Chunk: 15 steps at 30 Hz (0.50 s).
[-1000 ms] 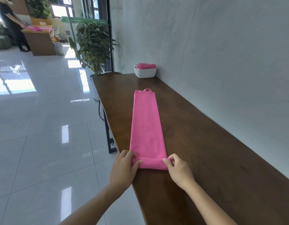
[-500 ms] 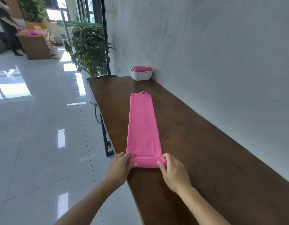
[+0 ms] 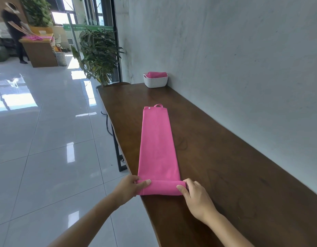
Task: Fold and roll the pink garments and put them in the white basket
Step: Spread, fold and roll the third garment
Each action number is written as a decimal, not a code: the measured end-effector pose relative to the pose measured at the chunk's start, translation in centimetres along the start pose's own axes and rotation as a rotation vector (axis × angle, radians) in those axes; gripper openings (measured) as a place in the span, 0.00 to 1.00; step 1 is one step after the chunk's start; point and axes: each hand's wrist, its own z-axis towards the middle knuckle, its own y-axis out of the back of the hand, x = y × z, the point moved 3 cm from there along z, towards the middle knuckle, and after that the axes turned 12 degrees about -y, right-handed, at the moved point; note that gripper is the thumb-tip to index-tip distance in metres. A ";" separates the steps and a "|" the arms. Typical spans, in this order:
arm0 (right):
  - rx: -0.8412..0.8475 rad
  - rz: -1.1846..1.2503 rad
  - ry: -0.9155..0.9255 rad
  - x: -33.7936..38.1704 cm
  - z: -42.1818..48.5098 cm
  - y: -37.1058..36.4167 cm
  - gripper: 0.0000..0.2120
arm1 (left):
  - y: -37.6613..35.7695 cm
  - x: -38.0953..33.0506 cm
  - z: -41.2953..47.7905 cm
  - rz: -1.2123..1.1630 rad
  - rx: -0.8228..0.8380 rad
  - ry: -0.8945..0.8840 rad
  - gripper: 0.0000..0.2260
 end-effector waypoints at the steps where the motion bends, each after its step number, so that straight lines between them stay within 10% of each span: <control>1: 0.008 -0.007 -0.015 0.1 0.1 0.0 0.27 | -0.1 -0.2 -0.2 0.107 -0.046 -0.021 0.26; 9: 0.134 -0.079 -0.108 2.1 2.4 1.1 0.30 | -0.4 -0.9 -1.4 0.529 -0.334 -0.473 0.10; 15: 0.025 -0.145 -0.183 2.7 3.4 1.3 0.30 | -1.0 -0.3 -1.6 0.662 -0.306 -0.646 0.19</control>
